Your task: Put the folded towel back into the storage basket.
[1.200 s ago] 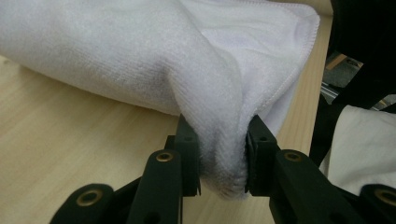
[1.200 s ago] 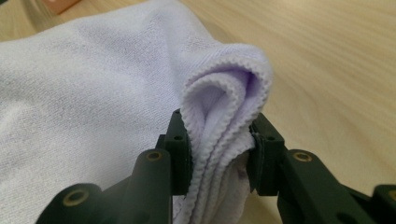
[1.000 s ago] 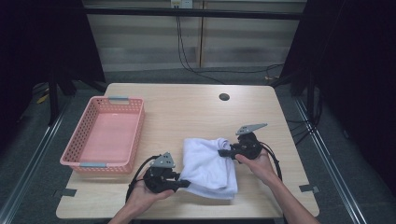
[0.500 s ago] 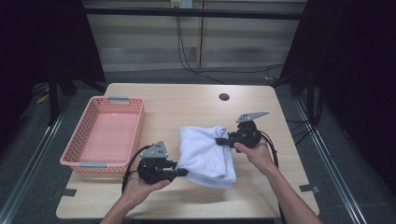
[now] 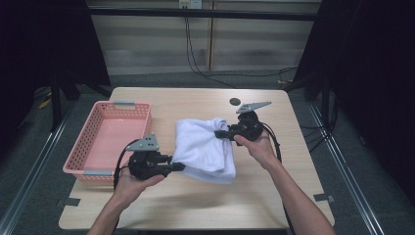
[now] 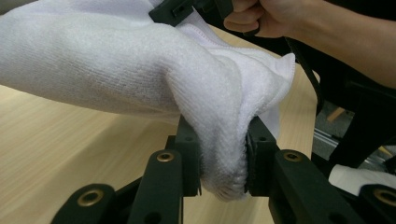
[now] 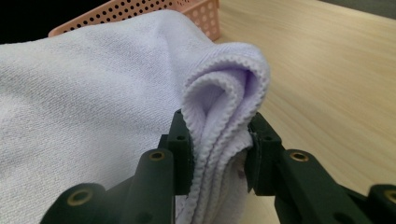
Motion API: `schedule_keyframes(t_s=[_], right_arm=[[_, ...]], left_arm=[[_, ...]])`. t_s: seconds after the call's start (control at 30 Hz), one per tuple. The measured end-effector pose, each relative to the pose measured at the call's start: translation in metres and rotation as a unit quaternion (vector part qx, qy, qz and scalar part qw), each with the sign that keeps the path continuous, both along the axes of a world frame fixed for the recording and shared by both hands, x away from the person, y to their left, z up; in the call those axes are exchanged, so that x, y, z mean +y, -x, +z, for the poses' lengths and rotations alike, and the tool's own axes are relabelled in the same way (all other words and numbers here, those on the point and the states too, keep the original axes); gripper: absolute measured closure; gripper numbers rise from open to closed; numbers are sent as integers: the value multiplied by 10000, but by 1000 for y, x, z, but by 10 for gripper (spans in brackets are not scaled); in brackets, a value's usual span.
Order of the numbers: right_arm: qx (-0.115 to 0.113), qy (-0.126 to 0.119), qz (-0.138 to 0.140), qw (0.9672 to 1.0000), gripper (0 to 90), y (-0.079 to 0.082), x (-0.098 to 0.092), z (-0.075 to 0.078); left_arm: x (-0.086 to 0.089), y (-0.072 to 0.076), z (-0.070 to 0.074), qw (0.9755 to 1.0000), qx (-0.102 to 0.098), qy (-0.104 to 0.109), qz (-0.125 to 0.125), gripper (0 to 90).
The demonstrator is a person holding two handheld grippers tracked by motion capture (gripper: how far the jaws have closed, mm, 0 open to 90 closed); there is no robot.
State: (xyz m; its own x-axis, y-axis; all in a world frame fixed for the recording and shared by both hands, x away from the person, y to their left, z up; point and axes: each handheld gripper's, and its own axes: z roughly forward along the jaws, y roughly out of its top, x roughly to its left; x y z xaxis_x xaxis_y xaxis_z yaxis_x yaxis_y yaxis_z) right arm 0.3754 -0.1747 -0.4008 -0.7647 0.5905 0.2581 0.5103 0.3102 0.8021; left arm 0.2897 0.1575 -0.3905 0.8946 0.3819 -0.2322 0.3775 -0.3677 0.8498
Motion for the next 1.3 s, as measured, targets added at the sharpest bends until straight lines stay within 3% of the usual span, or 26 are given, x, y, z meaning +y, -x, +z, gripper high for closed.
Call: schedule_keyframes(t_s=[0.2, 0.3, 0.7, 0.9, 1.0, 1.13, 1.3], right_arm=[[-55, -67, 131, 9999, 675, -19, 25, 6], [-43, -226, 198, 9995, 675, -23, 38, 4], [-64, -239, 358, 9991, 676, -38, 84, 14], [-25, -224, 470, 9986, 676, -52, 113, 23], [-35, -198, 488, 9986, 676, -57, 125, 32], [-18, -166, 517, 9985, 676, -63, 139, 39], [-45, -158, 630, 9979, 677, -70, 159, 46]], left_arm=[[26, -5, 2, 9994, 11, 64, 333, 723], [42, -5, 2, 9989, 27, 116, 455, 724], [82, -5, 5, 9952, 74, 154, 959, 730], [108, -7, 12, 9918, 38, 261, 1254, 730], [120, -11, 15, 9886, 29, 569, 1395, 730], [133, -11, 17, 9864, -5, 626, 1522, 730], [153, -10, 20, 9841, 24, 513, 1701, 730]])
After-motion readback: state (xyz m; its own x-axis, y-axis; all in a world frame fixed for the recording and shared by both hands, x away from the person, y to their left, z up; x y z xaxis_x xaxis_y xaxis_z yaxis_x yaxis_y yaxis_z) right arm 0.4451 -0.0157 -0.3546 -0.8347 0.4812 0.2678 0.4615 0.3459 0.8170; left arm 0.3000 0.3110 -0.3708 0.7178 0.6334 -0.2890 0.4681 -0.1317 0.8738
